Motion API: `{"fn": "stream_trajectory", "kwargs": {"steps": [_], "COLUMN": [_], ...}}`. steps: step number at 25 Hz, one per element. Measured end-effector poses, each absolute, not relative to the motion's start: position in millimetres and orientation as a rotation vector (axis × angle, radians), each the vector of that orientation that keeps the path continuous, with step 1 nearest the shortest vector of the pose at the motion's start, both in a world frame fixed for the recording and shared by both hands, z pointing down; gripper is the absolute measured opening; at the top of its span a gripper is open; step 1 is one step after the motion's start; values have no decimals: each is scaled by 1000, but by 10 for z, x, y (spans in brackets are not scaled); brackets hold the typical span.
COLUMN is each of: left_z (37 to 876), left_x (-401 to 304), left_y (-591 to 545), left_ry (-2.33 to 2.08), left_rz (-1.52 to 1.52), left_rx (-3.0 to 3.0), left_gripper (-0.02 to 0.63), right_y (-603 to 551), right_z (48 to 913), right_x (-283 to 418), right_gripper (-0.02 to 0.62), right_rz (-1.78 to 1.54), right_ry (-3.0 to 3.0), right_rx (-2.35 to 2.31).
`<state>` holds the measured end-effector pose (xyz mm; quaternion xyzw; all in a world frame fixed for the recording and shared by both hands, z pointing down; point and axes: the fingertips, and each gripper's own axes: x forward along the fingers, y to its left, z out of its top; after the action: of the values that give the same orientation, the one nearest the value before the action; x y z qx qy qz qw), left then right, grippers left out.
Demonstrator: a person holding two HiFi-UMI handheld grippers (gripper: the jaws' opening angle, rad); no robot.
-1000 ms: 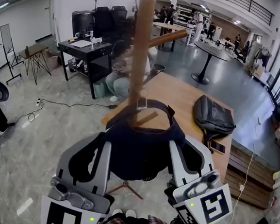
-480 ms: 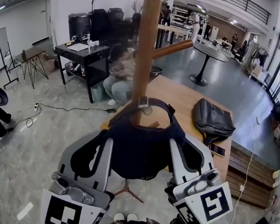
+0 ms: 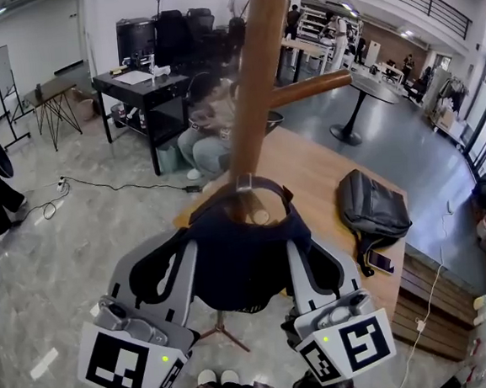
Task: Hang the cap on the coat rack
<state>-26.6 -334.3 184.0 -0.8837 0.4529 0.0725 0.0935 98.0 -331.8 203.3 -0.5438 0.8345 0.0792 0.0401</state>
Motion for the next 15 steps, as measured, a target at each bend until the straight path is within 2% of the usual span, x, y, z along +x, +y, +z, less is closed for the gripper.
{"fn": "stream_trajectory", "kwargs": {"steps": [15], "left_z": [2236], "left_x": [-161], "left_y": [-3637], "left_ry": [1409], "left_rz": [163], "left_rx": [-2718], "left_gripper": [28], "right_y": [-3594], "right_z": [2382], "right_x": [916], "right_gripper": [40], "right_rz": [215], "right_ry": [2613], "right_rx": [-1724]}}
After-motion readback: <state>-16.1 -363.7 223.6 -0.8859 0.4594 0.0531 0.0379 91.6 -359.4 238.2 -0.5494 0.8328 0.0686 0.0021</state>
